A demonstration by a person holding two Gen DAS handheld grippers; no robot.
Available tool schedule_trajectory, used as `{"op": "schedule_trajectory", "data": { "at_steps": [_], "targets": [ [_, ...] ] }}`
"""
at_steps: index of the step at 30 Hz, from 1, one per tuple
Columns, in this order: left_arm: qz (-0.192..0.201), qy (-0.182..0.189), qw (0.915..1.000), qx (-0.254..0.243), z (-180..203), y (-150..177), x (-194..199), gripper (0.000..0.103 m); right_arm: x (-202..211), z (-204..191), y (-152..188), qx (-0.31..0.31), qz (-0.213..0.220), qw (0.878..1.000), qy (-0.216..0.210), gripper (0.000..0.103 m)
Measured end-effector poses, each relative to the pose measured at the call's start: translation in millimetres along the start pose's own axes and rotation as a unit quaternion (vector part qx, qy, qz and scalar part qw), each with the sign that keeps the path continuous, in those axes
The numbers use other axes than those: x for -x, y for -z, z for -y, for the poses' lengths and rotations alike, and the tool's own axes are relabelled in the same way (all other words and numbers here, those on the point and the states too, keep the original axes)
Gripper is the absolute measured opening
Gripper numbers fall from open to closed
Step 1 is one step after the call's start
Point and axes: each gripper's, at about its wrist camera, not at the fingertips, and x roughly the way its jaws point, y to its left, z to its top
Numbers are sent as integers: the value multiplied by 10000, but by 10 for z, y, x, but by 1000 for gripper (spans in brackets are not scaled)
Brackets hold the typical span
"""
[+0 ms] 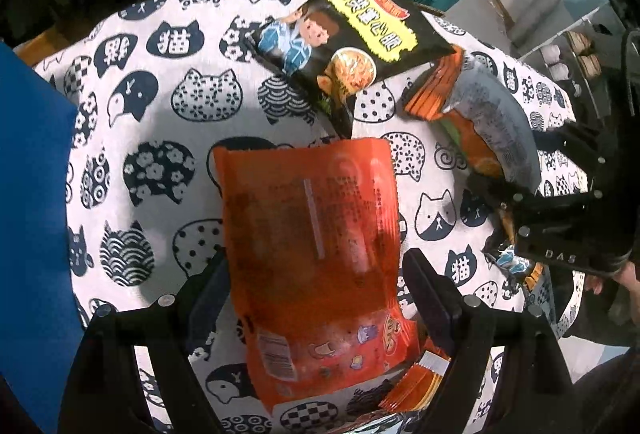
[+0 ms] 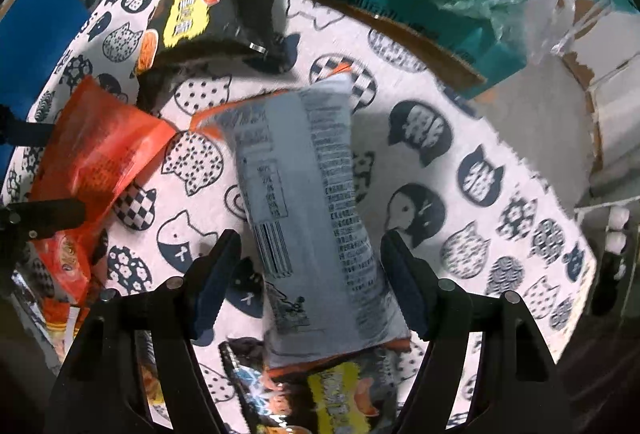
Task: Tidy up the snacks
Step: 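Grasp the orange bag with the left tool while the right tool grasps the grey-white chip bag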
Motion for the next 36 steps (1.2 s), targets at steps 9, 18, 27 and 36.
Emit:
{"op": "schedule_trajectory", "data": {
  "at_steps": [9,18,27,36],
  "targets": [
    [73,21,9999,91,101,54,-43,90,-125,-97,100,-386,-72,9991,-173,47],
    [169,84,9996,218,185,150,2,90,47,-73,266,-977,178,9946,-291,42],
    [58,97,9997,206,289,231,-65,90,311,-61,374,-1287,328,9902,-432,42],
    [171,-372,9979,-507,527,273,-178,78,383,-50,527,-1354,387,9890,-458,42]
  ]
}}
